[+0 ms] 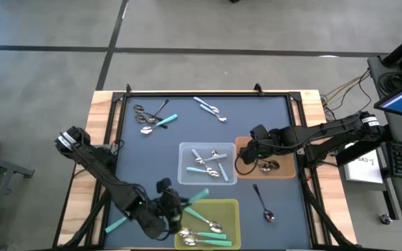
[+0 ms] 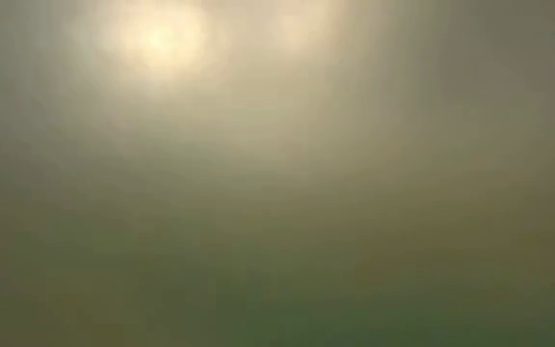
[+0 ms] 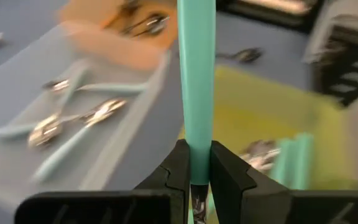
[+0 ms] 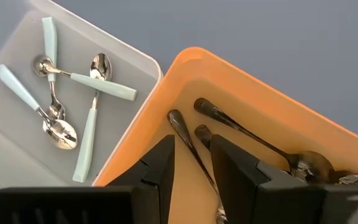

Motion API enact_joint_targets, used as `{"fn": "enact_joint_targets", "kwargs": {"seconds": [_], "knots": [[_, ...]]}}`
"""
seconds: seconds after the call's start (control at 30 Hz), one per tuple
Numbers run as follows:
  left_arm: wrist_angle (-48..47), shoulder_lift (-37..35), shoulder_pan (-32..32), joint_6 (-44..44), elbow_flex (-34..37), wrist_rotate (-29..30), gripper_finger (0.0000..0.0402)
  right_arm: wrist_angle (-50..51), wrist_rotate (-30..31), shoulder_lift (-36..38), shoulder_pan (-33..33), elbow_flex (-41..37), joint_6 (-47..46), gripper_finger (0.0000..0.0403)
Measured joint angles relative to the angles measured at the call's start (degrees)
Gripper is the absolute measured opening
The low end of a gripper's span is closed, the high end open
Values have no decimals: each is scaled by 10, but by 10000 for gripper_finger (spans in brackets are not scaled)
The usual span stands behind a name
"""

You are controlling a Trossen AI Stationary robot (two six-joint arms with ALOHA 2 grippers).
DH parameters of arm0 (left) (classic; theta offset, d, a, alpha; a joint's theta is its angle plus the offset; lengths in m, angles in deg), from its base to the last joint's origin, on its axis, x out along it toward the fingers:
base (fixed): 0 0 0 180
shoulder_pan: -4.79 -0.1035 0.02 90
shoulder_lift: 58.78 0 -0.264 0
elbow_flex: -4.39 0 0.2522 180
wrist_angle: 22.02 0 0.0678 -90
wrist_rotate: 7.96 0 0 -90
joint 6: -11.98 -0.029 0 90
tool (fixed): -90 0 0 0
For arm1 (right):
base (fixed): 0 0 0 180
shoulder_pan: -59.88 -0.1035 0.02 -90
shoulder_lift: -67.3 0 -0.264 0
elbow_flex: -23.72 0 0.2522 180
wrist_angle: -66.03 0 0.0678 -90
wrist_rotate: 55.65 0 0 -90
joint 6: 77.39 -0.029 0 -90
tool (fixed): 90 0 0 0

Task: Sort silverware by color (type)
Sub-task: Put the light green spoon into the yellow bin

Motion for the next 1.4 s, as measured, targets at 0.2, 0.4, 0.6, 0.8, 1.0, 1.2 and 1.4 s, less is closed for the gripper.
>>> {"fn": "enact_joint_targets", "kwargs": {"seconds": [0.2,0.4,0.6,0.8,1.0,1.2,1.4], "knots": [[40,65,-4,-61,-64,-55,22,-3,0,0,0,0,0,95],[17,139,-8,-51,-147,-72,42,-5,0,0,0,0,1,95],[-51,178,-19,-26,-208,-103,59,-6,0,0,0,0,0,95],[-85,185,-20,26,-218,-104,82,-7,0,0,0,0,1,95],[-210,149,-8,112,-218,-99,104,-8,0,0,0,0,1,95],[-398,127,19,275,-216,-166,112,-9,0,0,0,0,0,95],[-553,117,47,397,-216,-292,112,-11,0,0,0,0,0,95]]}}
